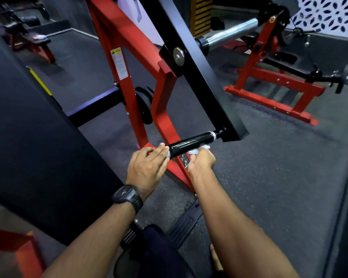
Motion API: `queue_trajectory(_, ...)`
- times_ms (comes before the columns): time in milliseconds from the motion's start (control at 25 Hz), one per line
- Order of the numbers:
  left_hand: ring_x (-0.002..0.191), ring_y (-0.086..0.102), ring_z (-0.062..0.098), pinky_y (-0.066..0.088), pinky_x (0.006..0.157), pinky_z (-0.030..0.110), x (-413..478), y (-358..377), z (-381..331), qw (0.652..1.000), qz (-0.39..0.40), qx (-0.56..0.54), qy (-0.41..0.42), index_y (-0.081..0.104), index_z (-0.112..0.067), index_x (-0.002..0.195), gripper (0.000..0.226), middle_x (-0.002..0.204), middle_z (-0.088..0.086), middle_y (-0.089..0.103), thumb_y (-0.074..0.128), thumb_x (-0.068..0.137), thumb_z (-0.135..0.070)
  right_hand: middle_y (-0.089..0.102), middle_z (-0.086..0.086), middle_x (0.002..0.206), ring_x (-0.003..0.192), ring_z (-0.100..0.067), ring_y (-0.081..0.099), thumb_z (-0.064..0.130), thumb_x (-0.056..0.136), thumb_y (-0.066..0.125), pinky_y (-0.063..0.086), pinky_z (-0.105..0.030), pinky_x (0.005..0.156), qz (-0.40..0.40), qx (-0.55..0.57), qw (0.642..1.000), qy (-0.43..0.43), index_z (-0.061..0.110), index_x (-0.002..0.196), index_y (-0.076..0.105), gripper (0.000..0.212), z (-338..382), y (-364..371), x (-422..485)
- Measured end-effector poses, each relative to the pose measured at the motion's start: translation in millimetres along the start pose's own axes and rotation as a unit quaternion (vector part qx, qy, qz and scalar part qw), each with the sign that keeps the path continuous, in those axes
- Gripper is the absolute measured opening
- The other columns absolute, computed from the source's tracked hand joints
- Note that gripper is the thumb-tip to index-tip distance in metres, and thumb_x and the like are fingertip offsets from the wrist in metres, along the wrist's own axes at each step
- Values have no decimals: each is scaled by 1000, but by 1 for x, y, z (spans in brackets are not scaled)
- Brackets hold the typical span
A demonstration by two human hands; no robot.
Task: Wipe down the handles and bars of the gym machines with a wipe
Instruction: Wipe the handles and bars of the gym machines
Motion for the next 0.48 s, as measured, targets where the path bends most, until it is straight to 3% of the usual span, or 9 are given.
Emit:
queue_trajectory(80, 91, 57, 17, 42, 78, 31, -1, 0, 0, 1000, 0, 5, 4, 72, -17, 115, 29, 120, -7, 69, 57, 93, -30, 55, -2, 77, 66, -13, 57, -12, 96, 40, 54, -24, 66, 36, 22, 999, 11, 10, 83, 52, 28, 4, -1, -6)
queue_trajectory(120, 91, 57, 17, 42, 79, 31, -1, 0, 1, 1000, 3, 8, 1, 72, -18, 115, 30, 120, -7, 69, 56, 93, -31, 56, -3, 80, 65, -12, 60, -11, 97, 40, 56, -24, 66, 33, 32, 999, 6, 10, 85, 53, 27, 8, 1, -2)
queue_trajectory(240, 91, 59, 19, 43, 79, 32, -1, 1, 1, 1000, 9, -2, -6, 71, -18, 116, 31, 121, -7, 68, 55, 94, -31, 56, -3, 77, 48, -5, 59, -7, 99, 40, 51, -15, 48, -5, 45, 999, -8, 10, 83, 55, 29, 15, 2, 6)
queue_trajectory(360, 90, 61, 21, 44, 79, 33, -2, 2, 1, 1000, 7, 2, -2, 71, -18, 116, 31, 121, -6, 68, 54, 94, -32, 60, -9, 80, 73, -19, 63, -12, 96, 41, 56, -20, 60, 38, 9, 999, 32, 1, 95, 58, 22, -2, 0, -7)
queue_trajectory(480, 90, 60, 20, 43, 78, 33, -2, 1, 2, 1000, 5, 2, 4, 71, -18, 116, 31, 121, -6, 68, 55, 94, -31, 57, -7, 83, 70, -15, 57, -7, 98, 42, 53, -18, 49, 10, 45, 997, 59, 3, 87, 56, 20, -7, 4, -8)
Point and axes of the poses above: each hand's wrist, its own x-axis towards the middle knuckle, its own y-axis out of the palm, z = x × y, the point moved 3 cm from there along x, towards the middle knuckle
